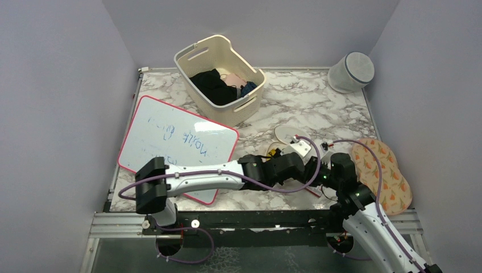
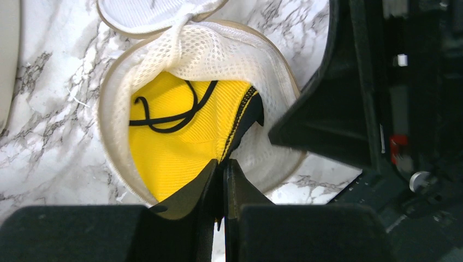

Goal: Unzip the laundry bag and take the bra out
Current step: Pick up the bra from the laundry bag.

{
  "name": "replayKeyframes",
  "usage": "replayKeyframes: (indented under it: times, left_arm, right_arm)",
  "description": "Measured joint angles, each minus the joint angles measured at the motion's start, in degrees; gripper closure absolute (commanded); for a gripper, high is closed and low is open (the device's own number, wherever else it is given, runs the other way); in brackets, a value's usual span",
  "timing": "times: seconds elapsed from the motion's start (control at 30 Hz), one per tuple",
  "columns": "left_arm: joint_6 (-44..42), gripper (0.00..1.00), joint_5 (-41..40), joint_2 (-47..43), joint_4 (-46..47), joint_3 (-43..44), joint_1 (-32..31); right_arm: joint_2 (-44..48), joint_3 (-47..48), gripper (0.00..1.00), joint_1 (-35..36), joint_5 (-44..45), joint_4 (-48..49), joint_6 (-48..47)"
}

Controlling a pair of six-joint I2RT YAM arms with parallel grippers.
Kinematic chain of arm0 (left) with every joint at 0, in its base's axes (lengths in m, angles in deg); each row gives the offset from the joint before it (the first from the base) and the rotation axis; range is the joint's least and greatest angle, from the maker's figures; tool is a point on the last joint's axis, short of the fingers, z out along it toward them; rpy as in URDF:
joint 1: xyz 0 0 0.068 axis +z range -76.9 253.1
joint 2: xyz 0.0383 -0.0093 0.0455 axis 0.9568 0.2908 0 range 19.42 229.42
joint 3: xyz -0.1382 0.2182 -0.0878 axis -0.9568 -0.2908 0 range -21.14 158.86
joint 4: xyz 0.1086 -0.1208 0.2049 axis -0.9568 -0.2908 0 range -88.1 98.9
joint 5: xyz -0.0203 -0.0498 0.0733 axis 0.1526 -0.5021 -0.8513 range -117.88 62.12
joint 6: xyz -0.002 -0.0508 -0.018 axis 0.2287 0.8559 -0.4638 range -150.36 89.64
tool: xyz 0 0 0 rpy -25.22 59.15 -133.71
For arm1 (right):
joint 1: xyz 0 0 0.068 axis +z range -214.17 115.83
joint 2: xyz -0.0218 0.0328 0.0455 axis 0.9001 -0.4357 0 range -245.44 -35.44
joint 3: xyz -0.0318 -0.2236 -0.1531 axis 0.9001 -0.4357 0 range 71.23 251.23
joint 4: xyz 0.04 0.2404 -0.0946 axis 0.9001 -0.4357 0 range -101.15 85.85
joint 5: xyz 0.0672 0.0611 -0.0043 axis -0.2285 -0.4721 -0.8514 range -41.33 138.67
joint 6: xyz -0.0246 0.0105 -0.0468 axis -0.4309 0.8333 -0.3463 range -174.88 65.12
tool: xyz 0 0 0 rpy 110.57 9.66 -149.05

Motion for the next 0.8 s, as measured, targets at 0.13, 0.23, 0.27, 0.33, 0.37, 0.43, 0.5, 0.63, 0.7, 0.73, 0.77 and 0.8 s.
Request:
replayKeyframes:
  times: [0.13,0.23,0.27,0.33,0.37,0.43,0.5,0.63,0.7,0.73,0.77,0.8]
  left_arm:
    - [0.31,1.0,0.02,-7.54,0.76,-3.82,-0.72]
    - [0.35,1.0,0.46,-13.31,2.32,-7.26,-1.03]
    - [0.17,1.0,0.66,-15.1,3.3,-8.41,-1.03]
    - [-0.46,1.0,1.42,-18.47,5.95,-10.93,-1.03]
    - [-0.87,1.0,1.7,-20.0,7.39,-12.09,-1.03]
    - [-1.92,1.0,2.34,-22.91,10.95,-14.21,-1.03]
    - [-2.86,1.0,2.89,-24.63,13.94,-14.82,-1.03]
    - [-5.46,1.0,3.65,-26.1,20.15,-13.68,-1.03]
    - [-7.1,1.0,3.89,-26.01,21.59,-11.67,-1.01]
    - [-7.69,1.0,3.96,-25.97,21.88,-10.64,-1.03]
    - [-8.66,1.0,4.09,-25.81,22.05,-8.92,-1.01]
    - [-9.66,1.0,4.17,-25.55,22.36,-7.06,-0.98]
  right_arm:
    - [2.21,0.35,0.87,0.0,3.28,-1.22,1.25]
    - [2.78,0.35,0.88,0.0,4.33,-1.66,1.49]
    - [2.78,0.35,0.88,0.0,4.39,-1.66,1.55]
    - [2.47,0.35,0.88,0.0,4.39,-1.6,1.55]
    - [2.08,0.33,0.88,0.0,4.39,-1.53,1.51]
    - [1.05,0.17,0.88,0.0,4.37,-1.53,1.46]
    - [0.02,-0.13,0.89,0.0,4.31,-1.53,1.42]
    - [-0.66,-0.44,0.91,0.0,4.26,-1.51,1.36]
    - [-0.55,-0.44,0.91,0.0,4.24,-1.42,1.31]
    - [-0.52,-0.44,0.91,0.0,4.24,-1.42,1.31]
    - [-0.46,-0.44,0.91,0.0,4.24,-1.4,1.27]
    - [-0.39,-0.44,0.91,0.0,4.22,-1.4,1.2]
